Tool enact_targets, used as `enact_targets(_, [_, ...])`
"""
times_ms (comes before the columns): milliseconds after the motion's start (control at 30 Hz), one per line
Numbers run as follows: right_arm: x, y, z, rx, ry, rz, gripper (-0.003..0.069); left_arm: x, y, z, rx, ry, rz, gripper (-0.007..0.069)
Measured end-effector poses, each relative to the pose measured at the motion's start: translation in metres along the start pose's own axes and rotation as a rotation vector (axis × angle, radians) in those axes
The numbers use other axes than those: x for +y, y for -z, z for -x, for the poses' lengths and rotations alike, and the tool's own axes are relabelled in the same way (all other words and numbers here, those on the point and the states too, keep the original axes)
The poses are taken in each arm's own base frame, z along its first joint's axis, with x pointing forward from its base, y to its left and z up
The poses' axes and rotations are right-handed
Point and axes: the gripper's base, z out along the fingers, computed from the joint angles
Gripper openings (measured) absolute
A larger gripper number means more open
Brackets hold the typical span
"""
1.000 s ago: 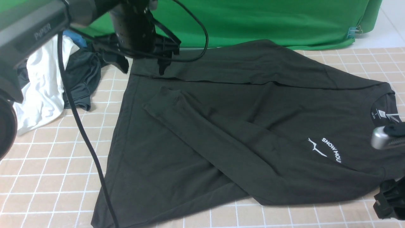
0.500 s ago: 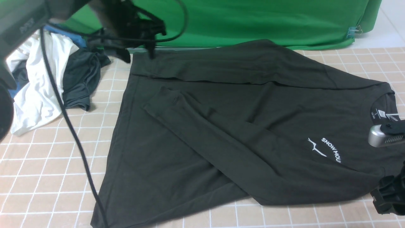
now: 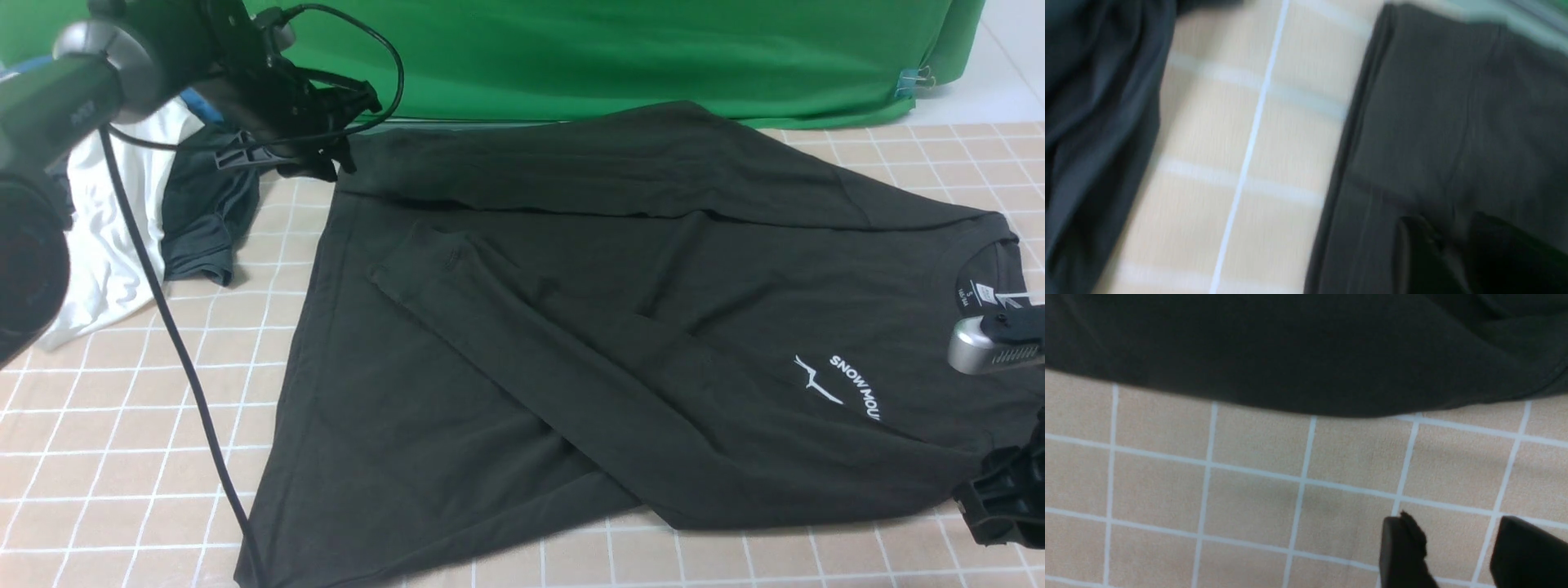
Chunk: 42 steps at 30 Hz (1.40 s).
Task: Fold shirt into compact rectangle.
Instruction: 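Grab the top left corner of the dark shirt with the left gripper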
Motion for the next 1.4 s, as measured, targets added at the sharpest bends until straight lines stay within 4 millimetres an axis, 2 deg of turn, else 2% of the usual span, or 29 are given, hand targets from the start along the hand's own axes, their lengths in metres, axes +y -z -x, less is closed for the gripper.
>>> enact_targets(133, [0.000, 0.000, 0.000, 0.000, 0.000, 0.000, 0.0328, 0.003, -0.016, -0.001, -0.040, 0.004, -0.004, 0.0342])
enact_targets(267, [0.000, 0.000, 0.001, -0.007, 0.000, 0.000, 0.0328, 0.007, -0.028, -0.006, -0.020, 0.009, 0.003, 0.0432])
enact_targets(400, [0.000, 0.000, 0.001, -0.007, -0.002, 0.001, 0.0328, 0.011, -0.039, -0.012, -0.001, 0.010, 0.010, 0.0464])
enact_targets(500, [0.000, 0.000, 0.001, -0.008, -0.002, 0.002, 0.0328, 0.010, -0.039, -0.011, -0.010, 0.002, 0.005, 0.0460])
enact_targets(900, [0.000, 0.000, 0.001, -0.014, -0.002, 0.002, 0.0326, 0.009, -0.043, -0.008, -0.061, 0.014, -0.020, 0.0300])
enact_targets(1033, [0.000, 0.000, 0.001, -0.014, -0.002, 0.002, 0.0326, 0.009, -0.044, -0.008, -0.056, 0.020, -0.022, 0.0183])
enact_targets(1067, [0.000, 0.000, 0.001, -0.014, -0.002, 0.002, 0.0326, 0.009, -0.044, -0.008, -0.056, 0.020, -0.022, 0.0174])
enact_targets(1167, [0.000, 0.000, 0.001, -0.014, -0.002, 0.002, 0.0326, 0.010, -0.046, -0.011, -0.039, 0.020, -0.020, 0.0052])
enact_targets(1300, [0.000, 0.000, 0.001, -0.014, -0.002, 0.002, 0.0326, 0.009, -0.043, -0.012, -0.016, 0.016, -0.017, 0.0034])
enact_targets(1400, [0.000, 0.000, 0.001, -0.014, -0.002, 0.002, 0.0326, 0.005, -0.027, -0.011, 0.032, 0.015, -0.017, 0.0034])
